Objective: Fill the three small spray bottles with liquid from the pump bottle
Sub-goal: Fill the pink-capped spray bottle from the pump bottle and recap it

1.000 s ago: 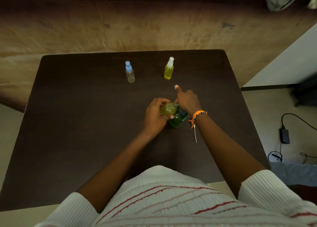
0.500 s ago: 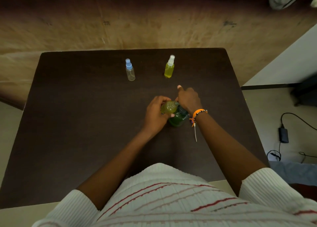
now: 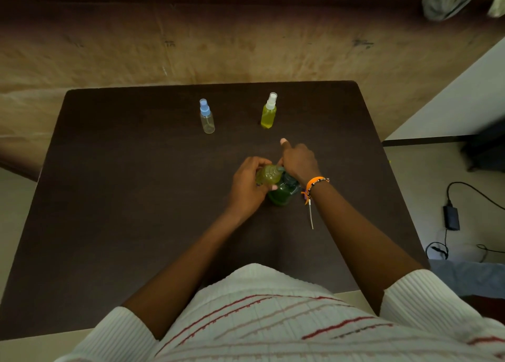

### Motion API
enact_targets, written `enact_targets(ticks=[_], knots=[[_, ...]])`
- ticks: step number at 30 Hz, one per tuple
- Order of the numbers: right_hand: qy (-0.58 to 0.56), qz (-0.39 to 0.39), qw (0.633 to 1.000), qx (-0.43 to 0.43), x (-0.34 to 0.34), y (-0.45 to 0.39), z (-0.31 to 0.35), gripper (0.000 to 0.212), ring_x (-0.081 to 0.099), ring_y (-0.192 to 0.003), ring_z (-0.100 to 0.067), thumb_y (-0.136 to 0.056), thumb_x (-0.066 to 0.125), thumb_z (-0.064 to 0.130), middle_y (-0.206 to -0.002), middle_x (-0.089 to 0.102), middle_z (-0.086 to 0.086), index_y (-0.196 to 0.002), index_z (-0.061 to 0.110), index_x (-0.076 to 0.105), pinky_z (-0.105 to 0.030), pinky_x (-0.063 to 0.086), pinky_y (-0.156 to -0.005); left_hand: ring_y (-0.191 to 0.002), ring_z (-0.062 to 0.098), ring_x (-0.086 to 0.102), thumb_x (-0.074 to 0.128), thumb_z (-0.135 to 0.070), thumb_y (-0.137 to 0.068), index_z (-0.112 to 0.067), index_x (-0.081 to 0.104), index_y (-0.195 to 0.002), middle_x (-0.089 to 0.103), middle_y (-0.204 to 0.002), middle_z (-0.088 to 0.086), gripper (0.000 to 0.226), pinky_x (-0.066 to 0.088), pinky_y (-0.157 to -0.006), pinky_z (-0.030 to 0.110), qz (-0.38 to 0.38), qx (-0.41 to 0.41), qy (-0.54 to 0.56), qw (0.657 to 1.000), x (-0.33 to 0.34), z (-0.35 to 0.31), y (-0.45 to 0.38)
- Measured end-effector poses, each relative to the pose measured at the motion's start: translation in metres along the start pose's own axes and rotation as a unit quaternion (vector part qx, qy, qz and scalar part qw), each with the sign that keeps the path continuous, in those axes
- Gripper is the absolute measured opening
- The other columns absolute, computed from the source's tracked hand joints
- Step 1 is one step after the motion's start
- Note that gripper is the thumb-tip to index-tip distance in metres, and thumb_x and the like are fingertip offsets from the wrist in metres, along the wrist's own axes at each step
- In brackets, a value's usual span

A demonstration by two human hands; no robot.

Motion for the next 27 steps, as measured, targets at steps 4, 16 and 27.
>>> enact_targets(ticks=[4,16,27], knots=[[-0.017,0.037,0.999,0.002,0.005,-0.001,-0.001,0.075,0.058,-0.108,-0.034,-0.089,0.032,0.067,-0.117,0.065,-0.017,-0.108,0.004,0.068,-0.045,0.044,-0.099,-0.095,0.013,0.056,0.079,-0.004,-0.062,-0.009,0.059,-0.102,0.056,-0.102,0.0,0.044,0.043,-0.078,0.015,0.001,0.001,0.002,1.0,-0.001,-0.001,0.0],[0.013,-0.014,1.0,-0.017,-0.003,-0.005,0.001,0.061,0.054,-0.115,-0.038,-0.099,0.032,0.052,-0.126,0.058,-0.021,-0.118,0.001,0.059,-0.041,0.042,-0.094,-0.096,0.013,0.056,0.078,-0.005,-0.063,-0.01,0.059,-0.103,0.056,-0.103,0.001,0.045,0.042,-0.078,0.013,0.007,0.007,0.003,1.0,0.001,0.002,-0.001],[-0.003,0.01,1.0,-0.018,0.002,-0.01,-0.001,0.071,0.059,-0.105,-0.034,-0.087,0.039,0.066,-0.113,0.066,-0.016,-0.105,0.005,0.07,-0.039,0.045,-0.091,-0.095,0.013,0.055,0.078,-0.005,-0.064,-0.008,0.059,-0.102,0.056,-0.102,0.0,0.043,0.042,-0.079,0.016,0.001,0.017,0.002,1.0,0.0,0.001,-0.001]])
Point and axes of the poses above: each hand's wrist, its own y-axis away from the middle knuckle, its own x-axis out of the palm, z = x × y, the point moved 9 cm from there along -y, towards the middle knuckle
